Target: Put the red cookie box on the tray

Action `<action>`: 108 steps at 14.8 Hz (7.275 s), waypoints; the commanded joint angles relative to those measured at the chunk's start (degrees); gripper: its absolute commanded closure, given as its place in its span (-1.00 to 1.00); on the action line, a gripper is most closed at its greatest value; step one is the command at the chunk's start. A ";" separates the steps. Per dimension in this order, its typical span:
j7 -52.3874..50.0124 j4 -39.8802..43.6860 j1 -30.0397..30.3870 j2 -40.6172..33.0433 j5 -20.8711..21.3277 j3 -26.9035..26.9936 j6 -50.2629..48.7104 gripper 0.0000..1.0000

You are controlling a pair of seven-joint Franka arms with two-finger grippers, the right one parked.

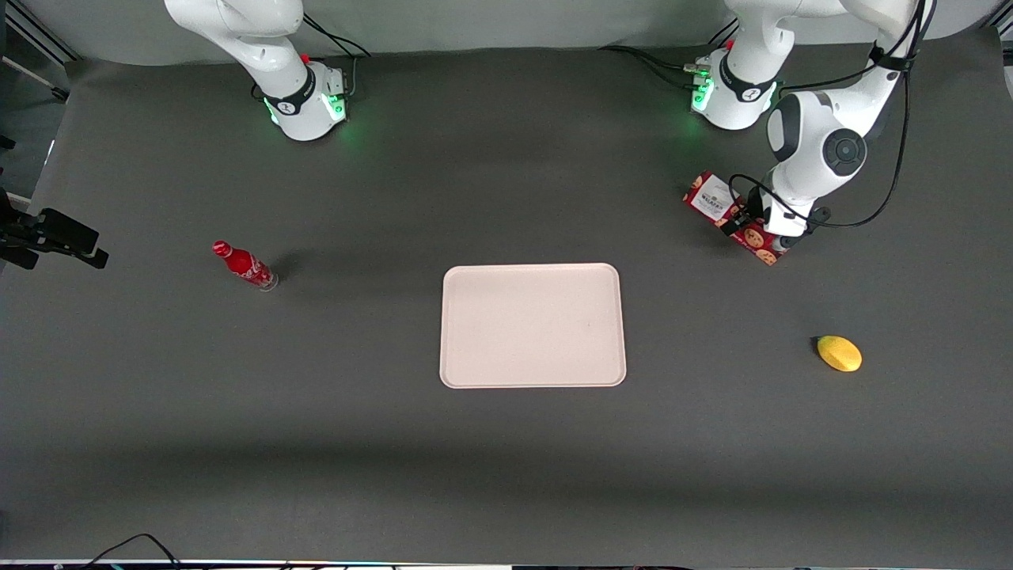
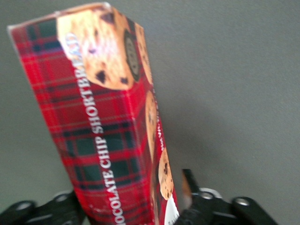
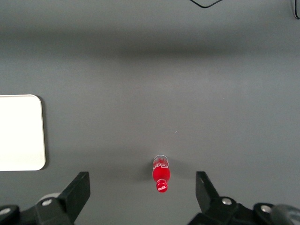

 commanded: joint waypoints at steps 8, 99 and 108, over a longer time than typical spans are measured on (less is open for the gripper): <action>0.40 -2.06 -1.94 -6.80 -0.78 -0.19 -0.30 1.00; 19.28 47.37 -0.80 -14.63 14.43 -4.96 -50.09 -1.00; 19.73 57.10 -0.45 -6.39 14.78 -0.46 -50.06 -1.00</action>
